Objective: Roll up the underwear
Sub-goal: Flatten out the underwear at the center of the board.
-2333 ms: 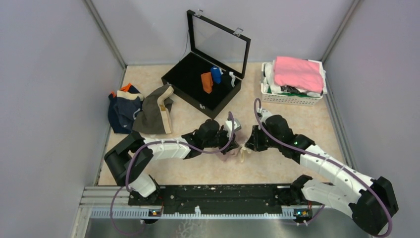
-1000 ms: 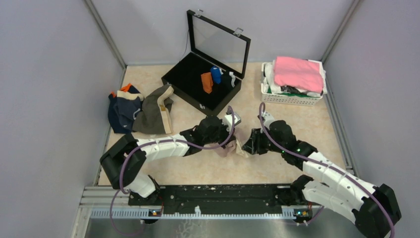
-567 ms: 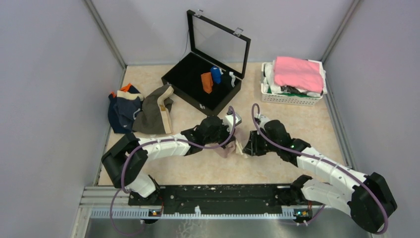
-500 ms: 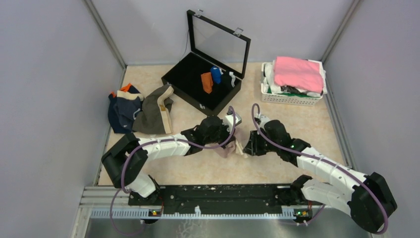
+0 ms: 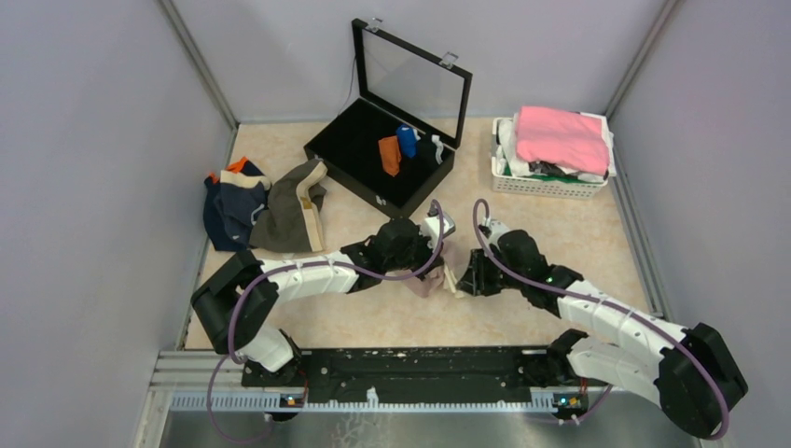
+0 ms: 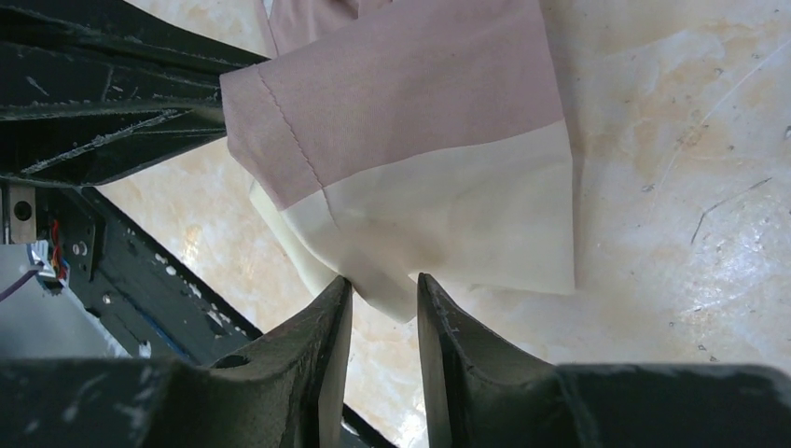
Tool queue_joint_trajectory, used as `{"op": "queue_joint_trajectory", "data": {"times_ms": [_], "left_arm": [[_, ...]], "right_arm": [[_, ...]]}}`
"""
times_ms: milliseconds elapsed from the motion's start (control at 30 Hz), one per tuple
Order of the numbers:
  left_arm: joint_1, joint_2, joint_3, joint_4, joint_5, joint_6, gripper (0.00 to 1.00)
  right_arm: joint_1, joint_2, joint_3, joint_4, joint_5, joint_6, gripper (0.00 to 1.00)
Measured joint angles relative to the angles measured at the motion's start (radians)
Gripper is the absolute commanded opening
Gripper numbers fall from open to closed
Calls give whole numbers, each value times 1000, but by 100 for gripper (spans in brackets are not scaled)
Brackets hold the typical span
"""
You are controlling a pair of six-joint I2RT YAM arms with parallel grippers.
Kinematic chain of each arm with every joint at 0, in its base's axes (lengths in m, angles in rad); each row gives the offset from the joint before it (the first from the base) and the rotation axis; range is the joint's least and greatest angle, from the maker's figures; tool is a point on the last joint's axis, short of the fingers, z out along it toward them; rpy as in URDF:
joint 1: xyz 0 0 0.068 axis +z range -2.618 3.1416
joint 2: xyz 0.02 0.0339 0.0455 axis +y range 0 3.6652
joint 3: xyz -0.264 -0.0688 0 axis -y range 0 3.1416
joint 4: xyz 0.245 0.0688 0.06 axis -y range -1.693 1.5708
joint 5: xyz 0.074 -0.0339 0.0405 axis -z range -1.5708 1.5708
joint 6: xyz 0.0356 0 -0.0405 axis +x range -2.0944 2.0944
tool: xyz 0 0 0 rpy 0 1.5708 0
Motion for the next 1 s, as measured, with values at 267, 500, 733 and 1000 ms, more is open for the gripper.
{"op": "queue_joint_trajectory", "data": {"times_ms": [267, 500, 733, 1000], "left_arm": [[0, 0, 0, 0, 11, -1, 0], [0, 10, 1, 0, 18, -7, 0], [1, 18, 7, -7, 19, -10, 0], [6, 47, 35, -23, 17, -31, 0]], "right_arm": [[0, 27, -3, 63, -28, 6, 32], [0, 35, -3, 105, -39, 6, 31], [0, 88, -14, 115, -39, 2, 31], [0, 114, -37, 116, -53, -4, 36]]}}
